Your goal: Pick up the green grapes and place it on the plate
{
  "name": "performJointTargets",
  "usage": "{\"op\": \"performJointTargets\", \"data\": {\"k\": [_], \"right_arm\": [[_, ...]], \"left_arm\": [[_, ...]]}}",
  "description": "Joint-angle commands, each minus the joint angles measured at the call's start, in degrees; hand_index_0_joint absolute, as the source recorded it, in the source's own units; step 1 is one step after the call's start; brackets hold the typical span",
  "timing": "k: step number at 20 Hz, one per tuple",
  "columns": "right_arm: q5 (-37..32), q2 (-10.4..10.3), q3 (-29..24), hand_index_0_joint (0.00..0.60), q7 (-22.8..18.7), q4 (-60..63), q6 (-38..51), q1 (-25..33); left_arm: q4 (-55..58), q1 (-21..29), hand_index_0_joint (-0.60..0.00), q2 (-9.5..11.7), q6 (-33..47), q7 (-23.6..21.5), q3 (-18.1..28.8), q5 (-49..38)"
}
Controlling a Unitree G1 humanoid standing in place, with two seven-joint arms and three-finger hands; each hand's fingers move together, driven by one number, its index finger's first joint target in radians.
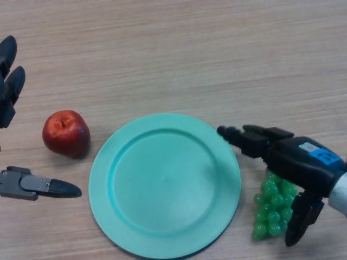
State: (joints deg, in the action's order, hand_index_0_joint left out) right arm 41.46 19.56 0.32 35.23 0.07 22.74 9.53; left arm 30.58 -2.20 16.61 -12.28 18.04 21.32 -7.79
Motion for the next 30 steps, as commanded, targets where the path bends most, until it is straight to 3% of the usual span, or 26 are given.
{"op": "performJointTargets", "data": {"k": [1, 2, 3, 6, 7, 8, 12, 15, 21, 23, 24, 27, 29, 30], "right_arm": [[-3.2, 2.7, -3.3, 0.000, -5.2, 1.5, 6.5, 3.4], [-5.4, 2.9, -3.6, 0.000, -5.4, 4.2, 7.5, 3.8], [-5.8, 2.9, -3.7, 0.050, -5.3, 4.5, 7.5, 3.9], [-10.6, 2.6, -4.2, 0.450, -4.5, 6.9, 5.4, 3.3], [-12.7, 2.4, -4.3, 0.550, -4.6, 7.9, 4.0, 2.8], [-13.4, 2.5, -4.2, 0.600, -6.1, 9.6, 4.2, 2.6], [-9.8, 3.2, -3.6, 0.600, -10.0, 15.0, 9.5, 3.3], [-2.4, 5.7, -3.8, 0.600, -14.1, 19.6, 16.4, 5.4], [2.9, 9.3, -7.1, 0.600, -11.6, 7.4, 17.3, 7.0], [2.4, 8.1, -6.7, 0.600, -7.6, 0.2, 15.1, 7.4], [0.3, 6.5, -5.7, 0.600, -3.4, -4.8, 12.1, 7.8], [1.2, 2.7, -1.8, 0.600, -0.7, -12.4, 7.9, 11.6], [1.7, -0.9, 2.3, 0.600, 3.0, -16.1, 4.3, 14.5], [1.2, -4.2, 4.8, 0.600, 6.3, -18.0, 0.1, 16.1]], "left_arm": [[2.7, 0.5, 0.000, 1.8, 9.4, -3.1, 4.9, -1.1], [2.6, 0.2, 0.000, 1.7, 9.5, -3.0, 5.2, -1.4], [2.6, 0.2, 0.000, 1.7, 9.5, -3.0, 5.2, -1.4], [2.4, -0.1, 0.000, 1.7, 9.7, -3.0, 5.8, -1.4], [2.3, -0.2, 0.000, 1.6, 10.0, -3.1, 6.0, -1.4], [2.2, -0.5, 0.000, 1.3, 10.5, -3.4, 6.1, -1.2], [2.1, -0.9, 0.000, 1.3, 10.7, -3.2, 6.8, -1.4], [2.3, -0.9, 0.000, 1.2, 11.1, -3.4, 6.8, -0.7], [3.0, -1.5, 0.000, 0.3, 12.3, -4.1, 6.4, -0.5], [3.4, -1.7, 0.000, 0.2, 12.2, -4.2, 6.5, -1.0], [3.5, -1.8, 0.000, 0.3, 12.2, -3.9, 6.8, -1.5], [3.3, -1.7, 0.000, 0.4, 12.5, -3.6, 7.4, -2.6], [3.3, -2.0, 0.000, 0.3, 12.9, -3.4, 7.7, -3.2], [3.5, -2.2, 0.000, 0.3, 12.9, -3.1, 7.8, -3.7]]}}
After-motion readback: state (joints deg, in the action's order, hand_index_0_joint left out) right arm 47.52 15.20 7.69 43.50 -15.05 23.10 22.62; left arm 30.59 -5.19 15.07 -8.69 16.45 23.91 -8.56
